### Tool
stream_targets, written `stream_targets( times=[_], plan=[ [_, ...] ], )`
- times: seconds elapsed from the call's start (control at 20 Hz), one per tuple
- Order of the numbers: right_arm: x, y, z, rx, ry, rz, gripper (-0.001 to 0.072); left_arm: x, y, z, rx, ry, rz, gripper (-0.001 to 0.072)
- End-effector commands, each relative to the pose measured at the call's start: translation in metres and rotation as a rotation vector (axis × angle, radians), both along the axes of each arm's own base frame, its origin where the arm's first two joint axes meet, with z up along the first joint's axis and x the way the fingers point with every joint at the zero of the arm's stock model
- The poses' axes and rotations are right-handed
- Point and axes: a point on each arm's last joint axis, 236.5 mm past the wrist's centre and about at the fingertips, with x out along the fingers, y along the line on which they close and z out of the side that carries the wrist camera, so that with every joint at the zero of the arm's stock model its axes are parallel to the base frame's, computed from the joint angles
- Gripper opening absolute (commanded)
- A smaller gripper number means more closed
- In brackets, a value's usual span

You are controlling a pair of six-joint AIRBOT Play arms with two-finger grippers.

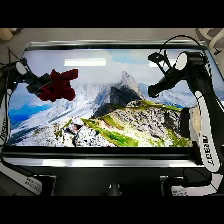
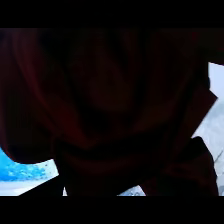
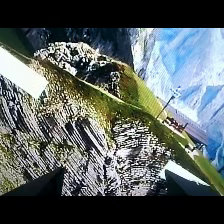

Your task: Fold the shirts.

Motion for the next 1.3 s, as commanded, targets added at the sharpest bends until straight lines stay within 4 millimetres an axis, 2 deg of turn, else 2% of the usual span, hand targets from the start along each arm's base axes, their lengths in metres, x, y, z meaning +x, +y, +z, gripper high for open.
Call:
stream_targets(
  times=[0.0,0.1,0.25,0.3,0.35,0.4,0.5,0.55,0.65,0.7,0.75,0.8,0.9,0.95,1.0,1.05,1.1,1.15,1.2,1.25],
  plan=[
    [0.000,0.007,0.001,0.029,0.002,0.003,0.0690,-0.004,0.034,-0.013,-0.044,0.033,0.101,0.0677],
    [-0.001,0.011,0.002,0.047,0.004,0.005,0.0673,0.006,0.031,-0.029,-0.044,0.024,0.092,0.0677],
    [-0.003,0.013,0.002,0.054,0.010,0.006,0.0672,0.008,0.019,-0.057,-0.057,0.061,0.072,0.0661],
    [-0.005,0.012,0.001,0.052,0.020,0.008,0.0672,0.011,0.017,-0.060,-0.047,0.053,0.052,0.0516],
    [-0.007,0.012,0.000,0.050,0.030,0.010,0.0672,0.016,0.015,-0.059,-0.039,0.032,0.038,0.0297],
    [-0.009,0.011,0.000,0.048,0.037,0.011,0.0672,0.021,0.016,-0.056,-0.036,0.009,0.040,0.0177],
    [-0.016,0.010,0.002,0.044,0.060,0.016,0.0672,0.020,0.014,-0.048,-0.041,0.002,0.036,0.0027],
    [-0.020,0.009,0.004,0.039,0.069,0.018,0.0672,0.022,0.007,-0.037,-0.046,-0.020,0.001,0.0027],
    [-0.023,0.002,0.017,0.011,0.039,0.014,0.0672,0.035,-0.012,0.015,-0.021,-0.153,-0.118,0.0027],
    [-0.023,-0.005,0.028,-0.011,0.004,0.009,0.0673,0.042,-0.024,0.052,0.006,-0.244,-0.179,0.0026],
    [-0.023,-0.011,0.042,-0.034,-0.036,0.003,0.0673,0.043,-0.043,0.100,0.034,-0.349,-0.248,0.0026],
    [-0.026,-0.020,0.060,-0.063,-0.081,-0.004,0.0673,0.036,-0.067,0.150,0.048,-0.450,-0.314,0.0026],
    [-0.036,-0.040,0.099,-0.135,-0.186,-0.016,0.0674,-0.005,-0.126,0.258,0.081,-0.665,-0.458,0.0027],
    [-0.042,-0.050,0.120,-0.163,-0.238,-0.030,0.0674,-0.036,-0.155,0.312,0.100,-0.780,-0.528,0.0026],
    [-0.051,-0.057,0.142,-0.181,-0.293,-0.044,0.0674,-0.070,-0.180,0.356,0.105,-0.880,-0.579,0.0027],
    [-0.061,-0.061,0.163,-0.185,-0.347,-0.054,0.0674,-0.101,-0.199,0.385,0.115,-0.947,-0.629,0.0026],
    [-0.072,-0.063,0.182,-0.178,-0.398,-0.059,0.0674,-0.129,-0.218,0.405,0.118,-0.998,-0.680,0.0026],
    [-0.083,-0.064,0.201,-0.169,-0.448,-0.065,0.0674,-0.151,-0.236,0.412,0.106,-1.022,-0.729,0.0026],
    [-0.095,-0.065,0.219,-0.159,-0.500,-0.072,0.0674,-0.168,-0.258,0.408,0.082,-1.021,-0.788,0.0026],
    [-0.107,-0.066,0.235,-0.147,-0.547,-0.085,0.0674,-0.178,-0.278,0.394,0.048,-0.992,-0.839,0.0026]
  ],
)
